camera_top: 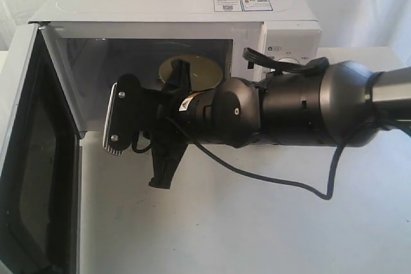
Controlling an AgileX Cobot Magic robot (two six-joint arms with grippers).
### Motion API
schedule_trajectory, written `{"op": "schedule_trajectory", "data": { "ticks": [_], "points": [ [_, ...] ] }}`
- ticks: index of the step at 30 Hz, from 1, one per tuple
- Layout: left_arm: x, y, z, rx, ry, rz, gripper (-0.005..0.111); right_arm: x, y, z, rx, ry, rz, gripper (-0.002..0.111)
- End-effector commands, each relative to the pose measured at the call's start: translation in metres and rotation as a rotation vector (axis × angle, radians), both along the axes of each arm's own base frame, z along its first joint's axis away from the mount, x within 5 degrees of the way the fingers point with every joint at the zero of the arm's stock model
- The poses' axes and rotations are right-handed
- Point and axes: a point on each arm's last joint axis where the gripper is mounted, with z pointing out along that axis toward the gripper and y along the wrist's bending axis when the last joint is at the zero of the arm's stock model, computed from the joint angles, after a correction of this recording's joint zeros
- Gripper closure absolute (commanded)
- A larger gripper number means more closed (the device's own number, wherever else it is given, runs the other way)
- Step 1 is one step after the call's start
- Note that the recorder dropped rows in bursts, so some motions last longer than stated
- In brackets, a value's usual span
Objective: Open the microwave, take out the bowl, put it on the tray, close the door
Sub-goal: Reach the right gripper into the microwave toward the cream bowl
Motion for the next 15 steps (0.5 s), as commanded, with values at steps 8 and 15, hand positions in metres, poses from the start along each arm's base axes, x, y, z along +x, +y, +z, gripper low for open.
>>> {"op": "schedule_trajectory", "data": {
  "ticks": [8, 15],
  "points": [
    [0.0, 0.0, -0.001, -0.011, 0.004, 0.0, 0.107, -0.03, -0.017, 0.047, -0.281, -0.186, 0.326, 0.108],
    [0.0, 0.0, -0.001, -0.011, 0.004, 0.0, 0.107, -0.021, -0.017, 0.049, -0.238, -0.121, 0.187, 0.108]
  ]
}}
